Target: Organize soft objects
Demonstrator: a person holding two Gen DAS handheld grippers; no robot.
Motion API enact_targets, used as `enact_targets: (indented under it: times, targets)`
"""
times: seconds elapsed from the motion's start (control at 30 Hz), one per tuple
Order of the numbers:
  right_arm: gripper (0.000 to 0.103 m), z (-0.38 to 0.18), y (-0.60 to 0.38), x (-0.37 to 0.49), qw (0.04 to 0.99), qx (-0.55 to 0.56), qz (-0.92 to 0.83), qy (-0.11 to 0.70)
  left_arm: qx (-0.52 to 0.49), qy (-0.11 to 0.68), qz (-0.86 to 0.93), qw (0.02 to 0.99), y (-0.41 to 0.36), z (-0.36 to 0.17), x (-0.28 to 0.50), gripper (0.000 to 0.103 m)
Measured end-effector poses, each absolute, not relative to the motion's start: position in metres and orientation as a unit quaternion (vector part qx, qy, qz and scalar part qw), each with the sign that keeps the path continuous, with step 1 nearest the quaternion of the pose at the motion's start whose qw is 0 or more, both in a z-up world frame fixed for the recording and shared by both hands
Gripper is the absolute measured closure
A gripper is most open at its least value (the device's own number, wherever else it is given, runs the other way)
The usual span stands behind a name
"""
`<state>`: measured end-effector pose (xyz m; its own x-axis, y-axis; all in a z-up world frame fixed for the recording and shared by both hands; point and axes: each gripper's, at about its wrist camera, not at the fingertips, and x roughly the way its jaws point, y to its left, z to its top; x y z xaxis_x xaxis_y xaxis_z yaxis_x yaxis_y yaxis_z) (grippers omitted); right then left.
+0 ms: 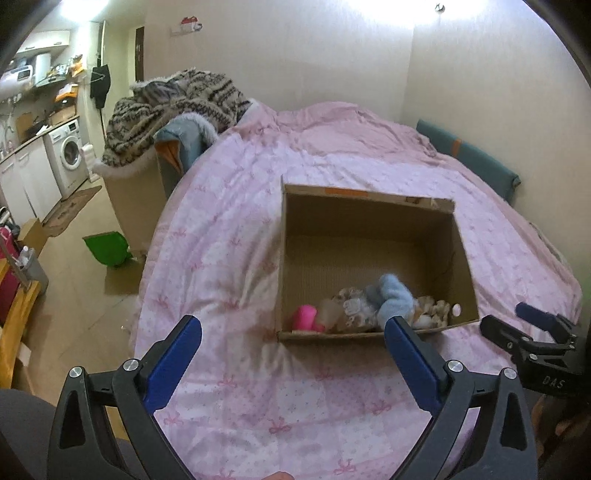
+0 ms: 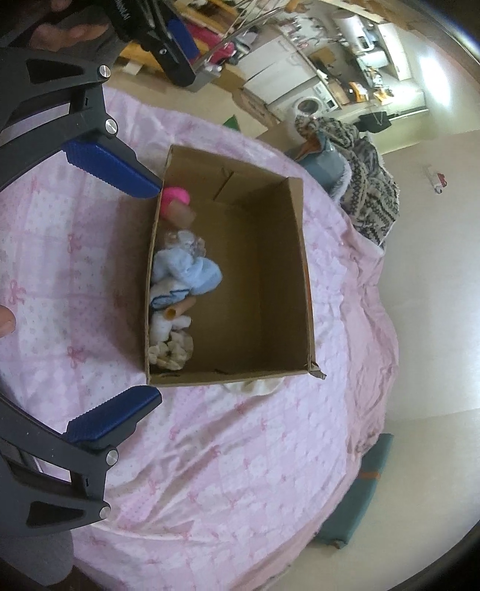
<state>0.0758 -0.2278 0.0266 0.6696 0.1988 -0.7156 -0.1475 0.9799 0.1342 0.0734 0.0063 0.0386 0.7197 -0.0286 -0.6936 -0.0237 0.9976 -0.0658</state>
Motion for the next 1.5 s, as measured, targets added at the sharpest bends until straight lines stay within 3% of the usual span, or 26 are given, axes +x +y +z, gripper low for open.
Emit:
enact_targets:
  times: [0.23,1.5]
  targets:
    - [0.0,0.019,-0.23,0.08,0.915,0.03,0.076,0.395,-0.05,0.404,0.003,0.913,0.012,0.019,0.081,0.004]
    - [0.0,0.018,-0.227,0.076,0.913,0.036,0.088,0.397,-0.043,0.397,-0.003,0.917,0.01,0.022,0.076,0.004]
